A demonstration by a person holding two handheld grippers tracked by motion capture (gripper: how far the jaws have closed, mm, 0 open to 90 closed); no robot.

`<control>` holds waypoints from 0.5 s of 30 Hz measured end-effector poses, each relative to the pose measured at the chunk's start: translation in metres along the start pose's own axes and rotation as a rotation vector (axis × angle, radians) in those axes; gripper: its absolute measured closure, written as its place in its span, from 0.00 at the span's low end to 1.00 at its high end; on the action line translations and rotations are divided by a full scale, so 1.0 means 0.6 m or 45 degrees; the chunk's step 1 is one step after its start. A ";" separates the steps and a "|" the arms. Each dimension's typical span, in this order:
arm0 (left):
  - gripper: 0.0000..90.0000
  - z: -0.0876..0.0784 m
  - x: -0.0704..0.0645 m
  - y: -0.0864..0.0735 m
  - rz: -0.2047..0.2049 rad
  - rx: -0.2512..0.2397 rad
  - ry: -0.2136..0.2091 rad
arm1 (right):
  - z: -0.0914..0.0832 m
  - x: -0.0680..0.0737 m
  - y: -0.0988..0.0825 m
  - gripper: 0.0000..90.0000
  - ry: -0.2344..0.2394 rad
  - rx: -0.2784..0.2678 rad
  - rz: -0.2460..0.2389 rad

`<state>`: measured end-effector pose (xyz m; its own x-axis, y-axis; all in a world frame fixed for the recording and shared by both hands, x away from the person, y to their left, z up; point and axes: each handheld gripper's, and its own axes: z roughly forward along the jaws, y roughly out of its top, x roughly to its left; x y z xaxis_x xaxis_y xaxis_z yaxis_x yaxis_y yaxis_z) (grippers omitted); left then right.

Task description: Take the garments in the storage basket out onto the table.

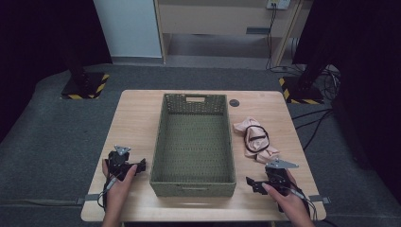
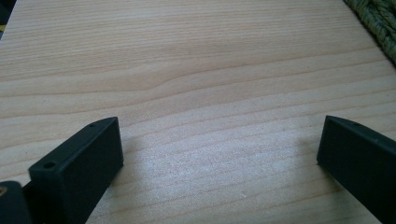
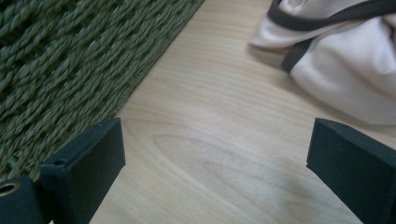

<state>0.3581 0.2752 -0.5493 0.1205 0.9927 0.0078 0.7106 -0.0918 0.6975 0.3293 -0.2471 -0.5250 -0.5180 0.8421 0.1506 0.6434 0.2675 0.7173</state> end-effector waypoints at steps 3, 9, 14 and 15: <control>0.00 0.000 0.000 0.000 -0.004 -0.003 0.000 | 0.006 0.006 -0.008 0.05 0.009 0.017 -0.013; 0.00 0.000 -0.001 -0.001 -0.006 -0.004 0.003 | 0.017 0.009 -0.018 0.05 0.010 0.045 -0.011; 0.00 0.000 -0.001 -0.001 -0.006 -0.004 0.003 | 0.025 0.010 -0.017 0.04 0.003 0.060 -0.015; 0.00 0.000 -0.001 -0.001 -0.006 -0.004 0.003 | 0.027 0.010 -0.016 0.03 -0.001 0.060 -0.025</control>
<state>0.3577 0.2747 -0.5496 0.1155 0.9933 0.0060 0.7091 -0.0867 0.6997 0.3291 -0.2368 -0.5420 -0.5305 0.8367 0.1359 0.6588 0.3061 0.6872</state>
